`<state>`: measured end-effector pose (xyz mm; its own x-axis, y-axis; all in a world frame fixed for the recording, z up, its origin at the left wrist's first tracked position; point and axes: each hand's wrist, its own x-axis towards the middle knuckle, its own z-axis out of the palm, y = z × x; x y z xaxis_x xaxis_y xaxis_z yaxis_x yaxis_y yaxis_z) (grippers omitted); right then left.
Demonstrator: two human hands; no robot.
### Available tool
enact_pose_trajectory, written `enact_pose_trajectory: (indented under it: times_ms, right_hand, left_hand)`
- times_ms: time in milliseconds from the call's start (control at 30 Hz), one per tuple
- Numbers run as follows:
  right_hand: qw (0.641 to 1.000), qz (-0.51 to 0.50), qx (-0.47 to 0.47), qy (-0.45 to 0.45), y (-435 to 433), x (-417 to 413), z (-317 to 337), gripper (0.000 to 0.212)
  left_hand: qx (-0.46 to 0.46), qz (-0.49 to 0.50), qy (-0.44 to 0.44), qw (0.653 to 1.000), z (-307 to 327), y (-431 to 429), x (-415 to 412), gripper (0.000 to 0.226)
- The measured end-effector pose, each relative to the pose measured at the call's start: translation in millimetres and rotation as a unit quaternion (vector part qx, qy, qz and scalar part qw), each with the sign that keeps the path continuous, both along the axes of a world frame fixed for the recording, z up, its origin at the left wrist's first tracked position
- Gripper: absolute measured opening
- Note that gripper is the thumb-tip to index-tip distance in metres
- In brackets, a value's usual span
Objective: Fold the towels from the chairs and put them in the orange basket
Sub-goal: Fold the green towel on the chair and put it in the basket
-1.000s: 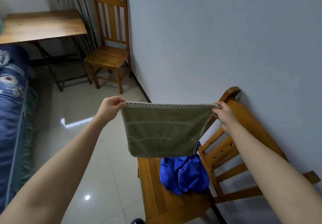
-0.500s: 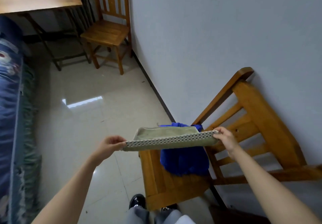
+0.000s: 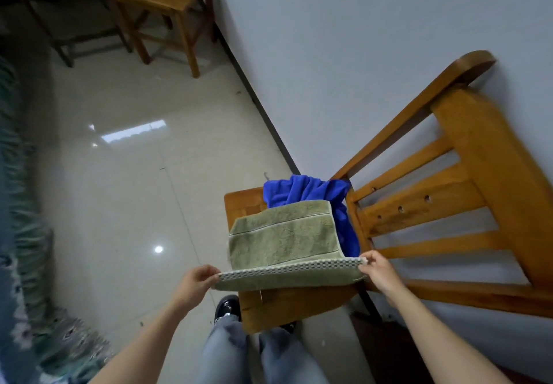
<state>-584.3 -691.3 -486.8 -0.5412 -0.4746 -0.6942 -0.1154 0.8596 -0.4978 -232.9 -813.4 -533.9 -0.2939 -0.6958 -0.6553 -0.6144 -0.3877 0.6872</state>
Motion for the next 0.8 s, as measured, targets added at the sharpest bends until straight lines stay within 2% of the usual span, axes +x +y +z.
enact_pose_trajectory:
  times_ms: [167,333,433,500,600,633,733,800]
  right_hand:
    - [0.999,0.006,-0.040,-0.010,-28.9,-9.4,0.6,0.009]
    - [0.997,-0.021,-0.078,-0.006,-64.3,-10.7,-16.1,0.013]
    - [0.997,-0.024,-0.071,0.014,-77.2,-11.7,-42.8,0.023]
    - [0.998,-0.022,-0.050,0.040,-79.6,-13.2,-62.5,0.020]
    - [0.995,-0.008,-0.022,0.092,-82.0,-15.8,-84.2,0.006]
    - [0.995,-0.004,-0.013,0.102,-83.2,-16.2,-90.8,0.008]
    - [0.992,0.025,0.025,0.122,-85.7,-11.8,-105.7,0.021]
    - [0.974,0.089,0.077,0.192,-87.3,-4.8,-111.9,0.033]
  left_hand:
    - [-0.002,0.049,0.038,0.998,-3.9,-10.3,-11.9,0.015]
    - [0.031,0.132,0.081,0.987,-22.0,-22.2,-23.0,0.015]
    - [0.070,0.146,0.096,0.982,-39.2,-22.9,-30.8,0.017]
    - [0.101,0.149,0.094,0.979,-52.0,-19.7,-34.9,0.017]
    - [0.139,0.180,0.044,0.973,-74.8,-15.8,-40.9,0.016]
    - [0.146,0.186,0.022,0.971,-82.4,-14.9,-43.0,0.016]
    - [0.160,0.162,-0.038,0.973,-98.1,-13.0,-49.2,0.018]
    - [0.131,0.132,-0.091,0.978,-107.4,-16.8,-51.4,0.023]
